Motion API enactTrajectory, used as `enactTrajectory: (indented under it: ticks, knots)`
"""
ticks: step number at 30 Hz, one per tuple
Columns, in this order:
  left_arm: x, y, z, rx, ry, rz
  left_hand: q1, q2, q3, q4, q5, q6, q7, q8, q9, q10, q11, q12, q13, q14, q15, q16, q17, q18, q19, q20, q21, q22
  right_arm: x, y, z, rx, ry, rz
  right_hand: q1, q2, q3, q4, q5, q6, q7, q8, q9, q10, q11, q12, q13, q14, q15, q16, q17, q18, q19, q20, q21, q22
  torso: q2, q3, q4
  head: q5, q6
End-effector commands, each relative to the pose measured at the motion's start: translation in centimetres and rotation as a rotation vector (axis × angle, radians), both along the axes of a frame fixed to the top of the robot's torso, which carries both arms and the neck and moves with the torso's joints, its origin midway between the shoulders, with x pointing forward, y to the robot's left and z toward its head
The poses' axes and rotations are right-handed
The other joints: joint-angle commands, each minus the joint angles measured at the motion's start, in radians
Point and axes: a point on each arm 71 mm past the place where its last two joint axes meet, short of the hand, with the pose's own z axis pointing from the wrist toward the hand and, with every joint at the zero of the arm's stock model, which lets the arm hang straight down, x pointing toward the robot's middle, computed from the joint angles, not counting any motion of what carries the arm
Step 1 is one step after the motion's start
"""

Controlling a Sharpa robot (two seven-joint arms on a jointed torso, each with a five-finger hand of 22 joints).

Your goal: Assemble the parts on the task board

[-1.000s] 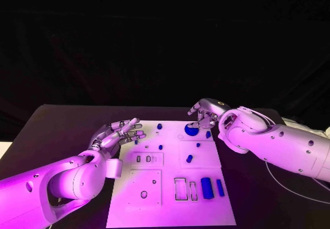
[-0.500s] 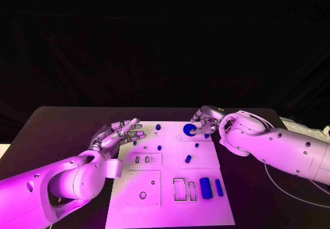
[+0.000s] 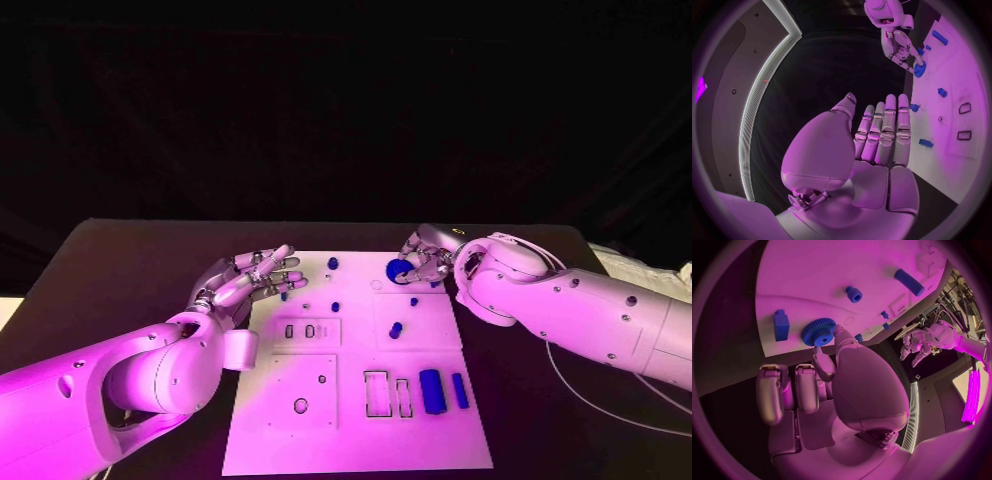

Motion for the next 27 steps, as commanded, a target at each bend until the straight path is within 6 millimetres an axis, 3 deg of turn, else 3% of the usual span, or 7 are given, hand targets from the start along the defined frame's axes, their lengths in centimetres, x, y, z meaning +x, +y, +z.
enactTrajectory:
  ticks: [1, 14, 20, 25, 27]
  knots:
    - [-0.1, -0.2, 0.2, -0.015, -0.006, -0.02, 0.002, 0.007, 0.002, -0.007, 0.002, -0.007, -0.001, -0.005, -0.001, -0.008, 0.0, -0.003, -0.001, -0.005, 0.0, -0.005, 0.002, 0.011, 0.008, 0.003, -0.004, -0.001, 0.0, -0.1, -0.3, -0.014, 0.019, -0.01, 0.006, 0.009, 0.008, -0.001, 0.006, 0.012, 0.0, 0.006, 0.001, 0.011, 0.001, 0.017, 0.017, 0.068, 0.005, 0.007, 0.063, -0.009, 0.012, 0.002, 0.006, 0.105, -0.001, 0.0, -0.0002, -0.003, 0.0]
    - [-0.1, -0.2, 0.1, -0.016, -0.005, -0.022, 0.002, 0.007, 0.002, -0.007, 0.002, -0.007, -0.001, -0.005, -0.001, -0.008, 0.0, -0.003, -0.001, -0.005, 0.0, -0.005, 0.002, 0.011, 0.008, 0.003, -0.004, -0.001, 0.1, -0.1, -0.4, -0.016, 0.016, -0.011, 0.022, 0.028, 0.024, -0.014, 0.005, 0.03, -0.002, 0.011, 0.001, 0.017, -0.002, 0.04, 0.048, 0.07, 0.003, 0.016, 0.076, -0.012, 0.02, 0.001, 0.012, 0.119, -0.001, 0.0, -0.0006, -0.003, -0.004]
    - [0.0, -0.2, 0.1, -0.016, -0.005, -0.023, 0.002, 0.007, 0.002, -0.007, 0.002, -0.007, -0.001, -0.005, -0.001, -0.008, 0.0, -0.003, -0.001, -0.005, 0.0, -0.005, 0.002, 0.011, 0.008, 0.003, -0.004, -0.001, 0.1, 0.0, -0.3, -0.033, 0.001, -0.005, 0.074, 0.051, 0.071, -0.049, -0.025, 0.064, -0.008, 0.023, 0.005, 0.022, -0.008, 0.057, 0.072, 0.07, -0.002, 0.022, 0.085, -0.014, 0.024, -0.002, 0.016, 0.128, -0.001, -0.0001, -0.0006, -0.003, -0.006]
    - [-0.1, -0.2, 0.1, -0.016, -0.005, -0.023, 0.003, 0.009, 0.001, -0.011, 0.002, -0.007, -0.001, -0.005, -0.001, -0.009, -0.001, -0.002, -0.001, -0.006, 0.0, -0.006, 0.003, 0.011, 0.008, 0.003, -0.006, -0.002, -0.2, 0.5, 0.1, -0.039, -0.054, 0.009, 0.126, 0.076, 0.142, -0.095, -0.086, 0.12, -0.024, 0.047, 0.016, 0.031, -0.021, 0.077, 0.098, 0.071, -0.013, 0.026, 0.094, -0.016, 0.028, -0.011, 0.019, 0.136, -0.001, -0.0001, -0.0009, -0.003, -0.007]
    - [-0.1, -0.2, 0.1, -0.017, -0.005, -0.024, 0.003, 0.009, 0.001, -0.011, 0.002, -0.007, -0.001, -0.005, -0.001, -0.009, -0.001, -0.002, -0.001, -0.006, 0.0, -0.006, 0.003, 0.011, 0.008, 0.003, -0.006, -0.002, -0.4, 1.1, 0.3, -0.031, -0.079, 0.021, 0.123, 0.078, 0.154, -0.098, -0.083, 0.126, -0.026, 0.049, 0.017, 0.033, -0.023, 0.081, 0.102, 0.071, -0.014, 0.027, 0.095, -0.016, 0.03, -0.013, 0.02, 0.138, -0.001, 0.0, -0.0009, -0.003, -0.007]
